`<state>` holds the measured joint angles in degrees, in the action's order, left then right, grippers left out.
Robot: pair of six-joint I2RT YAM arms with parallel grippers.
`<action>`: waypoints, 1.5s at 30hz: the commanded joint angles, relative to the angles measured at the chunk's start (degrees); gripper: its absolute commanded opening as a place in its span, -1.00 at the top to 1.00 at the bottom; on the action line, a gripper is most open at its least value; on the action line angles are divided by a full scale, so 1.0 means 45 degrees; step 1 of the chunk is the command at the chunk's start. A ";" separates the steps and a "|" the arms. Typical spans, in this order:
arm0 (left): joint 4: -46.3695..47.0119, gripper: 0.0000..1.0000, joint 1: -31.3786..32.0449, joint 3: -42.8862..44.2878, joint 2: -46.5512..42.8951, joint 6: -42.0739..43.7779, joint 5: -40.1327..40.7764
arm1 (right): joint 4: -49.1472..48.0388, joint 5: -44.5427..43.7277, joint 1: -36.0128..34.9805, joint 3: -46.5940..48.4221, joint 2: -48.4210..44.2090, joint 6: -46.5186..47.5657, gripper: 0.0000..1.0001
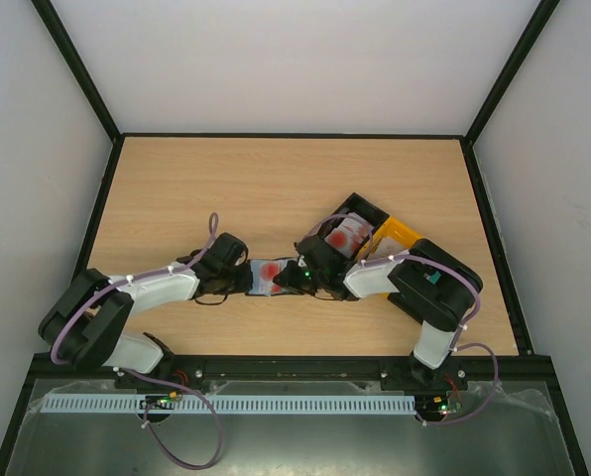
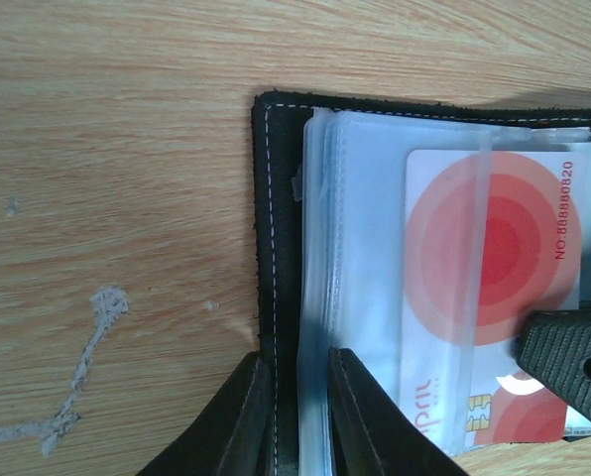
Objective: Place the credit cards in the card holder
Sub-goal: Insert the credit card into the card holder.
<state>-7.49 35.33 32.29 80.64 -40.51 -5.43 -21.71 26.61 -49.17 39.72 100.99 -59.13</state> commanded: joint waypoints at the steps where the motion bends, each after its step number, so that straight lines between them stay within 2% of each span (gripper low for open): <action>1: -0.0229 0.65 -0.0058 -0.0380 -0.0036 0.0042 0.0367 | 0.0655 0.0096 -0.0377 0.0055 0.0756 0.0121 0.96; 13: -0.0124 0.67 -0.0040 -0.0483 -0.0300 0.0052 0.0058 | 0.0786 -0.0214 -0.0887 0.0944 0.1445 -0.0241 0.91; 19: -0.0261 0.68 -0.0055 -0.0397 -0.0399 0.0068 -0.0023 | 0.1418 -0.0805 -0.0928 0.1015 0.1018 -0.0252 0.90; 21: -0.0402 0.65 -0.0055 -0.0321 -0.0577 0.0064 0.0013 | 0.1777 -0.1181 -0.0925 0.0971 0.0603 -0.0183 0.82; 26: -0.0896 0.57 -0.0058 0.0080 -0.1341 0.0041 -0.0023 | 0.2676 -0.1837 -0.0947 0.0984 -0.0433 -0.0094 0.45; 31: -0.1200 0.52 -0.0058 0.0472 -0.1930 0.0035 0.0013 | 0.3578 -0.2213 -0.1149 0.1363 -0.0988 0.0257 0.29; 36: -0.1070 0.46 -0.0071 0.0452 -0.2100 0.0012 -0.0040 | 0.4806 -0.3229 -0.1510 0.2182 -0.0928 0.0468 0.26; 40: -0.0770 0.43 -0.0107 0.0227 -0.1952 0.0012 -0.0447 | 0.4825 -0.3276 -0.1563 0.2289 -0.0590 0.0513 0.31; 45: -0.0368 0.36 -0.0165 -0.0099 -0.1823 -0.0050 -0.0931 | 0.4923 -0.3370 -0.1668 0.2557 -0.0177 0.0667 0.27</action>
<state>-10.48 34.98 33.15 71.99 -40.60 -7.46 -2.31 13.98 -56.01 49.39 98.39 -57.39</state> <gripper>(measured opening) 0.315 0.361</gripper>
